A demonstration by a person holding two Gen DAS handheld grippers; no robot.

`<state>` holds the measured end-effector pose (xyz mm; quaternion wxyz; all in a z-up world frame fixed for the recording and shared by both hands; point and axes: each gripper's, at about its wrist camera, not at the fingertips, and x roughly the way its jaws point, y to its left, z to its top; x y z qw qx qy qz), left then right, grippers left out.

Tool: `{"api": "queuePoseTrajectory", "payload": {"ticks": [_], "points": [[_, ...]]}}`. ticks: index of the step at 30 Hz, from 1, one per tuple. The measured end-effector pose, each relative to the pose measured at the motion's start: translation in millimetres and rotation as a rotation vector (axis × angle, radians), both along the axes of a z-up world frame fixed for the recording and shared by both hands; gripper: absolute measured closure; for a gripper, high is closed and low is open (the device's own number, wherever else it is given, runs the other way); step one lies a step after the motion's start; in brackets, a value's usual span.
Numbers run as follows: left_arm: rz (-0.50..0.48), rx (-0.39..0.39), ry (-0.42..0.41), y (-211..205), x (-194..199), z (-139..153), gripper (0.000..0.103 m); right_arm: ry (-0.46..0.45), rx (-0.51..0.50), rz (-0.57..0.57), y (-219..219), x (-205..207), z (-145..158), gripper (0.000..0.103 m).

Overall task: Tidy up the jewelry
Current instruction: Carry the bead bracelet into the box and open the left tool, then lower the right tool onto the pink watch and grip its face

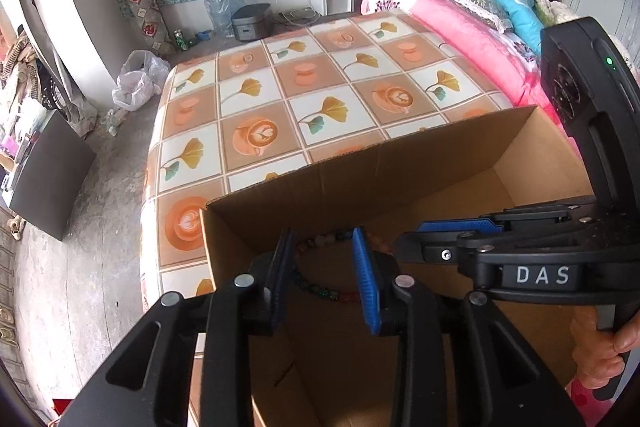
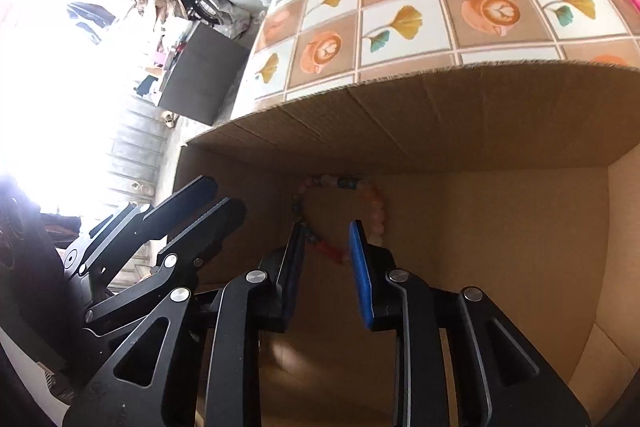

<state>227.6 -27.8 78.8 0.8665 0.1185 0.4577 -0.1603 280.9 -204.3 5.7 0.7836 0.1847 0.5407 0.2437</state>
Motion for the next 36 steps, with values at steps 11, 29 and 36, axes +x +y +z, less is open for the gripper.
{"api": "queuePoseTrajectory", "payload": {"ticks": [11,29,36], "points": [[-0.181,-0.159,-0.263,19,-177,49,0.073,-0.595,-0.144,0.074,-37,-223,64,0.067],[-0.248,-0.058,-0.047,-42,-244,-112,0.076,-0.444,-0.482,0.236,-28,-233,-60,0.056],[-0.256,-0.062,-0.068,-51,-244,-115,0.079,-0.474,-0.584,0.392,-14,-224,-71,0.048]]}}
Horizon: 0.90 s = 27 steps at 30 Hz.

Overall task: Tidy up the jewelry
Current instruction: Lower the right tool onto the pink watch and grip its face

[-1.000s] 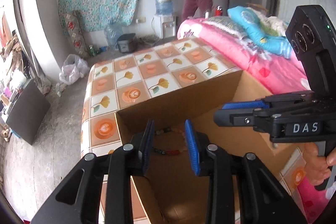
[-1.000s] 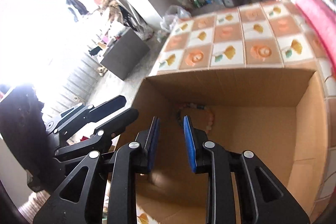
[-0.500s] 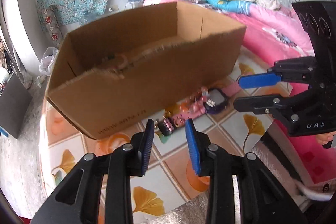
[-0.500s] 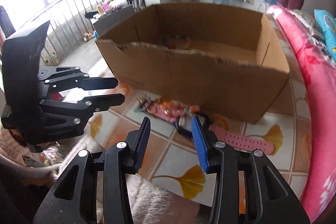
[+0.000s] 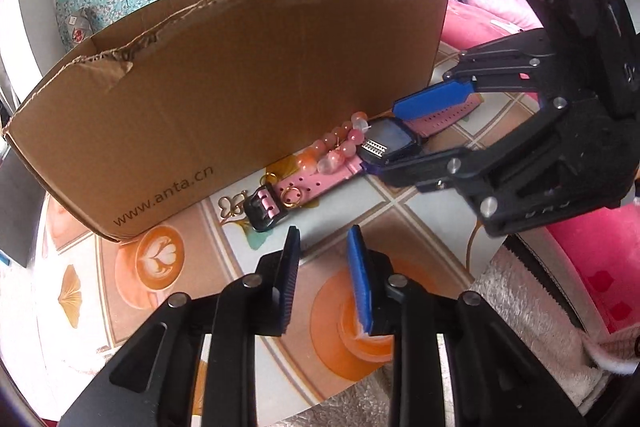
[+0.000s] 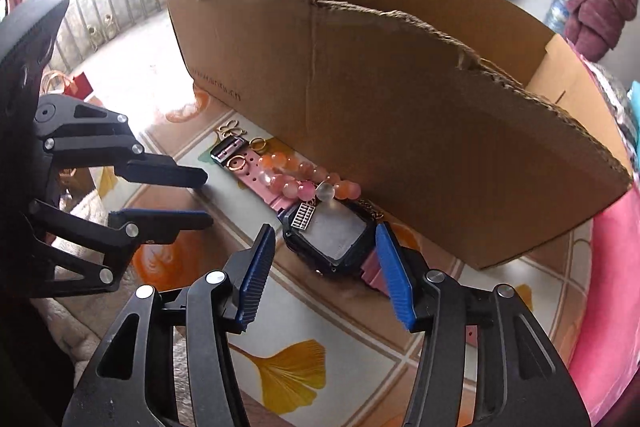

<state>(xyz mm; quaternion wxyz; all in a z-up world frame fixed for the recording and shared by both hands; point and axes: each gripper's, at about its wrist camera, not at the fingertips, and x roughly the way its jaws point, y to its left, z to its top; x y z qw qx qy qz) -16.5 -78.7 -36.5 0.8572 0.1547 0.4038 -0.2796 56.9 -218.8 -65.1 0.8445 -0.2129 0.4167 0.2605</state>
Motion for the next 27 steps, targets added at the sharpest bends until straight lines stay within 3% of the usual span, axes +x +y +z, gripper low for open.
{"api": "queuePoseTrajectory", "payload": {"ticks": [4,7,13,16,24,27], "points": [[0.0,0.0,-0.01,-4,0,-1,0.079,0.009,-0.047,0.052,5,4,-2,0.042],[-0.001,0.003,-0.021,-1,-3,0,0.079,0.074,-0.026,0.071,-1,11,0,0.053],[-0.015,0.014,-0.044,0,-21,-6,0.079,0.154,-0.024,0.097,-9,15,2,0.054],[-0.03,0.017,-0.05,1,-33,-8,0.079,0.257,0.029,0.08,-17,27,5,0.054],[-0.044,0.008,-0.087,6,-51,-4,0.079,0.654,0.248,-0.01,-42,68,4,0.054],[-0.038,-0.001,-0.106,8,-58,-2,0.079,0.715,0.271,-0.022,-45,71,8,0.057]]}}
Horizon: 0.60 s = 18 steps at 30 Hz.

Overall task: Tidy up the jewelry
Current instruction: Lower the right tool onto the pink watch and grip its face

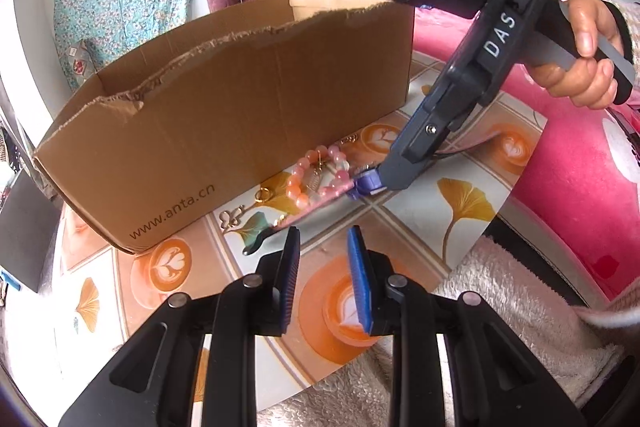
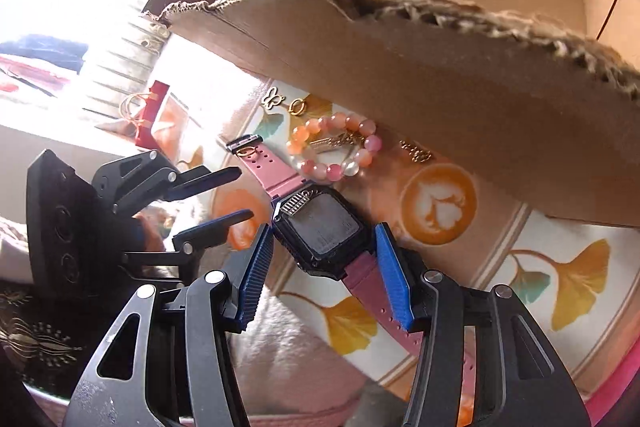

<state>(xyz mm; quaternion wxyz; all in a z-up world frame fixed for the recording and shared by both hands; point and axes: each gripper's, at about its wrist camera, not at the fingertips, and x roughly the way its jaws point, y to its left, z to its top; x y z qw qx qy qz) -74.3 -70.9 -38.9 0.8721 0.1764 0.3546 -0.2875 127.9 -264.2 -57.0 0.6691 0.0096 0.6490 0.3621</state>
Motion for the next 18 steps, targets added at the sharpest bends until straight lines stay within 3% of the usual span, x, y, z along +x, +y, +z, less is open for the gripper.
{"api": "queuePoseTrajectory", "payload": {"ticks": [2,3,6,8,15,18], "points": [[0.005,-0.009,-0.011,1,-3,2,0.079,0.039,0.017,-0.006,-3,2,3,0.066],[0.006,-0.013,-0.018,2,-3,5,0.079,0.039,0.011,0.003,-2,3,3,0.066],[-0.005,-0.018,-0.04,1,-6,7,0.079,0.003,-0.054,0.032,11,-3,1,0.066],[-0.009,-0.002,-0.044,-1,-6,3,0.079,-0.008,-0.061,0.038,11,-4,7,0.075],[-0.002,-0.009,-0.031,2,-4,0,0.079,-0.205,-0.074,0.056,36,-24,21,0.074],[0.015,-0.014,-0.027,4,1,0,0.079,-0.318,-0.129,0.091,52,-40,20,0.064]]}}
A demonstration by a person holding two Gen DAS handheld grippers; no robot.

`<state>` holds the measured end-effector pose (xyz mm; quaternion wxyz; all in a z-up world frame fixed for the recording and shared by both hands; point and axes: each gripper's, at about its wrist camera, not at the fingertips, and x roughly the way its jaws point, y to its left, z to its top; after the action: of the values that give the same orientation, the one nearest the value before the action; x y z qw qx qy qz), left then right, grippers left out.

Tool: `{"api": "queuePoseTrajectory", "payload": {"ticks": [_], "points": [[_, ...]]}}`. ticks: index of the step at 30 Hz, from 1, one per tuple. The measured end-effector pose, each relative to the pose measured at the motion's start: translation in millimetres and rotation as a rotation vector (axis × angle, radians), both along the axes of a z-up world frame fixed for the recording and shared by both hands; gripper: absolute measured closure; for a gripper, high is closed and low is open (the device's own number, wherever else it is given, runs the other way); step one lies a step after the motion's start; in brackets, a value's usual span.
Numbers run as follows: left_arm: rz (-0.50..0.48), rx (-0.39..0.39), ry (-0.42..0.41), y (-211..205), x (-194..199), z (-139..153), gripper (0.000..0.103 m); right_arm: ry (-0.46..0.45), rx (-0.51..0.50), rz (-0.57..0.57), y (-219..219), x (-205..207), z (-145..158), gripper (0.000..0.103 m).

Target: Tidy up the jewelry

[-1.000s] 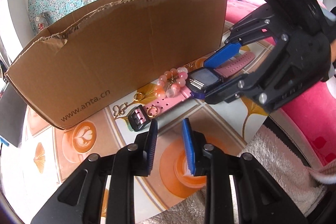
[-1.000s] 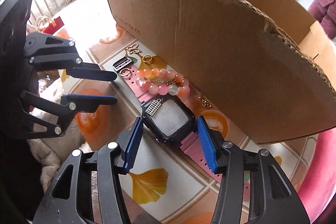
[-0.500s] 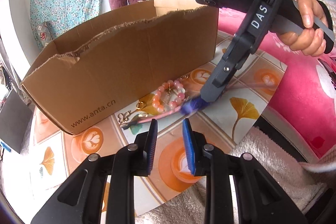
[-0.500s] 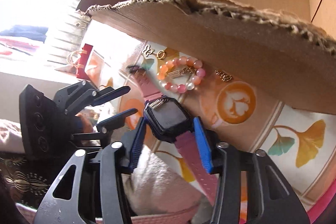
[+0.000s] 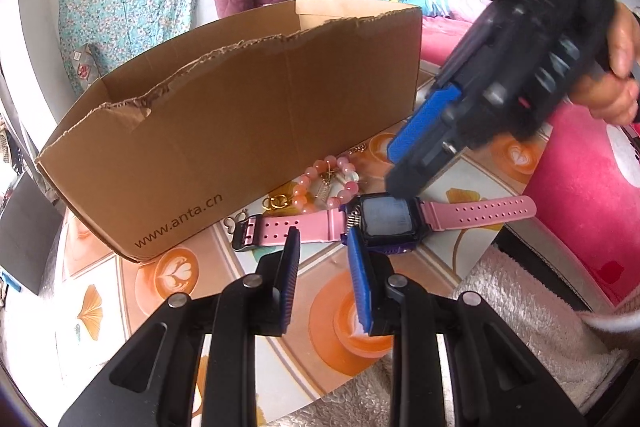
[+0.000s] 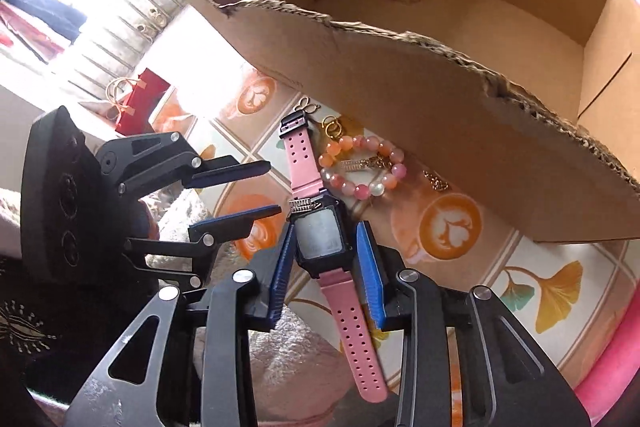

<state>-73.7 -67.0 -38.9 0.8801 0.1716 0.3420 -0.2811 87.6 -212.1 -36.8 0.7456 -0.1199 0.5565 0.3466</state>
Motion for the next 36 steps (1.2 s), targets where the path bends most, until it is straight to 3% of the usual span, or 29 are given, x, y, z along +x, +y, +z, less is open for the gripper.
{"api": "queuePoseTrajectory", "payload": {"ticks": [2,7,15,25,27,31,36], "points": [[0.007,-0.006,0.0,2,2,1,0.079,-0.072,-0.052,0.023,10,-10,-10,0.059],[0.014,-0.027,0.0,2,5,6,0.079,-0.191,-0.115,0.05,28,-37,-25,0.058],[-0.039,-0.139,0.131,1,18,9,0.088,-0.252,-0.129,0.032,46,-57,-54,0.056],[-0.095,-0.061,0.183,-15,31,8,0.09,-0.28,-0.077,-0.006,24,-67,-53,0.062],[-0.109,-0.041,0.188,-19,32,8,0.095,-0.284,-0.067,-0.01,18,-68,-51,0.062],[-0.122,0.028,0.156,-32,28,10,0.097,-0.287,-0.057,-0.012,-4,-60,-30,0.062],[-0.112,0.067,0.132,-41,24,8,0.098,-0.291,-0.051,-0.009,-8,-60,-28,0.062]]}}
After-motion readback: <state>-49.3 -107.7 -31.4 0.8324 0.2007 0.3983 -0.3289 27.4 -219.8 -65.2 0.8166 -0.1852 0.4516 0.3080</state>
